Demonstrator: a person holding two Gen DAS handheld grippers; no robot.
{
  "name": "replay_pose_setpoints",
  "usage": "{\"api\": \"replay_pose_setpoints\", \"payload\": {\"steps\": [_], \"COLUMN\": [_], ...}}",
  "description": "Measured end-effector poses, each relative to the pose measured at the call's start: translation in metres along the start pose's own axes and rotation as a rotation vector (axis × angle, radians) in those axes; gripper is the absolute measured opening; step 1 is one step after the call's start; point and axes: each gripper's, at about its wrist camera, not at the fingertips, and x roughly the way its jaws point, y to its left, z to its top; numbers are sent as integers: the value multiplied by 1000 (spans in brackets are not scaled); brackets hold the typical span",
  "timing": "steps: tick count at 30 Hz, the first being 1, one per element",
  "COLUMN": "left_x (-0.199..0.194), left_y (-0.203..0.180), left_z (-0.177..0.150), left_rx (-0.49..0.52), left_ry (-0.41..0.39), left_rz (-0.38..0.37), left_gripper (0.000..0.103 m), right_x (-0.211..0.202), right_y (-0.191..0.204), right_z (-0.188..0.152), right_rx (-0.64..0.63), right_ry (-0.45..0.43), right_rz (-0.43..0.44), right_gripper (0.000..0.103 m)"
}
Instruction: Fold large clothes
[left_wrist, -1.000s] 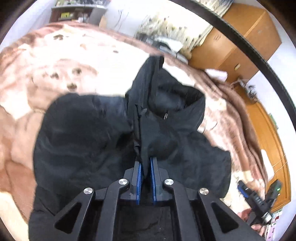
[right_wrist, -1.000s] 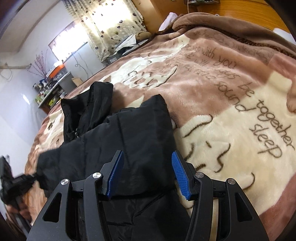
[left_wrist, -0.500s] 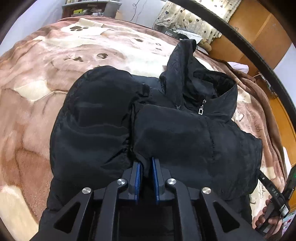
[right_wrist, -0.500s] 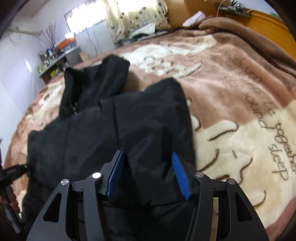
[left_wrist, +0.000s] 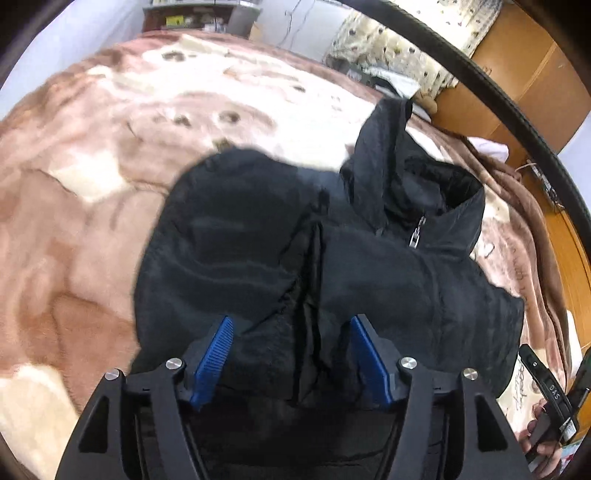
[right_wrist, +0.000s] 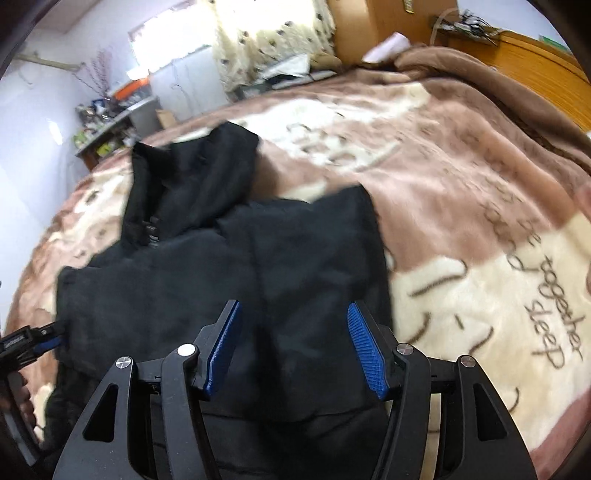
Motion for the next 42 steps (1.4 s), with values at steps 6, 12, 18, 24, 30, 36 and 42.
{"api": "replay_pose_setpoints", "payload": {"steps": [6, 12, 18, 24, 30, 36, 42], "left_x": [-20, -1, 12, 16, 41, 58, 68], "left_y": [-15, -40, -42, -54, -61, -62, -54], "left_z": [6, 16, 45, 56, 55, 58, 57], "left_rx": [31, 118, 99, 114, 166, 194, 163], "left_ry": [-54, 8, -2, -22, 16, 25, 34], "left_rz": [-52, -66, -80, -130, -116, -107, -124], "left_gripper": [78, 78, 78, 78, 78, 78, 78], "right_x": [35, 24, 24, 65, 107, 150, 173], "right_y": [16, 18, 18, 16, 42, 59, 89], "right_z": [-11, -1, 48, 104, 148, 176, 173], "right_rx": [-59, -47, 71, 187, 118, 74, -92], "right_ry": [91, 59, 26, 14, 13, 43, 59], "right_rz": [-36, -24, 105, 129, 109, 4, -121], "right_gripper": [60, 60, 63, 70, 77, 77, 32]}}
